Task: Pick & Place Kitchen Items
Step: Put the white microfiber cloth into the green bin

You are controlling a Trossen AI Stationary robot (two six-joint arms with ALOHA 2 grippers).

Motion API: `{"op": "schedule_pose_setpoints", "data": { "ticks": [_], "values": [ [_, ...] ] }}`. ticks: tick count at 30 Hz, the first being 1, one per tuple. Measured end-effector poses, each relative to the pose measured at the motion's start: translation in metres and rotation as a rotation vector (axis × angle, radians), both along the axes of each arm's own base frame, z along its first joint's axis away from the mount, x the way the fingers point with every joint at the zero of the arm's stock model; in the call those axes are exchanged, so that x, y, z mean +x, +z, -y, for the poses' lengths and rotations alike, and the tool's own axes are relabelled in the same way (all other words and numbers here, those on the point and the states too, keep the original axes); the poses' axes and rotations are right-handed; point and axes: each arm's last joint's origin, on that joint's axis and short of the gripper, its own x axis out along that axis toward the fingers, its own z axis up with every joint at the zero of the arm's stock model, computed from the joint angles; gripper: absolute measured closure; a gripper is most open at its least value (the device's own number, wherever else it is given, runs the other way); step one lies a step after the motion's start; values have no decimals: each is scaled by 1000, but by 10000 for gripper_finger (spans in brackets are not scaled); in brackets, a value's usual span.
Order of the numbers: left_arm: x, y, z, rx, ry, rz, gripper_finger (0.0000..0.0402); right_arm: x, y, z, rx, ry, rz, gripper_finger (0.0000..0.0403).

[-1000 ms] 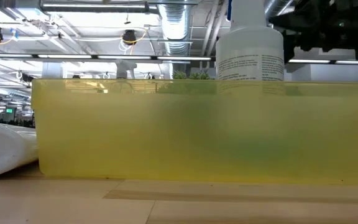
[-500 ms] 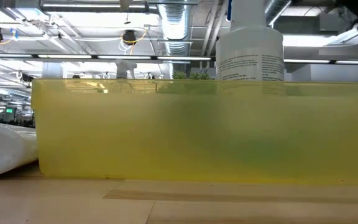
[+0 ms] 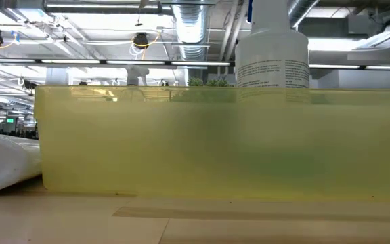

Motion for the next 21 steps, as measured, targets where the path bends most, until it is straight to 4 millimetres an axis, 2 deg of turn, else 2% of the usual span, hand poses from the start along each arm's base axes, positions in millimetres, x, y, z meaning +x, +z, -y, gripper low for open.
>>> {"op": "schedule_pose_setpoints", "data": {
  "ticks": [5, 9, 16, 21],
  "values": [
    [0, 0, 1, 9, -31, 0, 392, 42, 12, 7, -20, 95, -58, 137],
    [0, -1, 4, 35, -109, 4, 393, 65, 17, 13, -27, 138, -77, 137],
    [7, -1, -1, 58, -95, 24, 393, 92, 30, 26, 26, 279, -126, 137],
    [22, 2, -11, 63, -78, 118, 393, 98, 45, 30, 38, 326, -110, 137]
  ]
}}
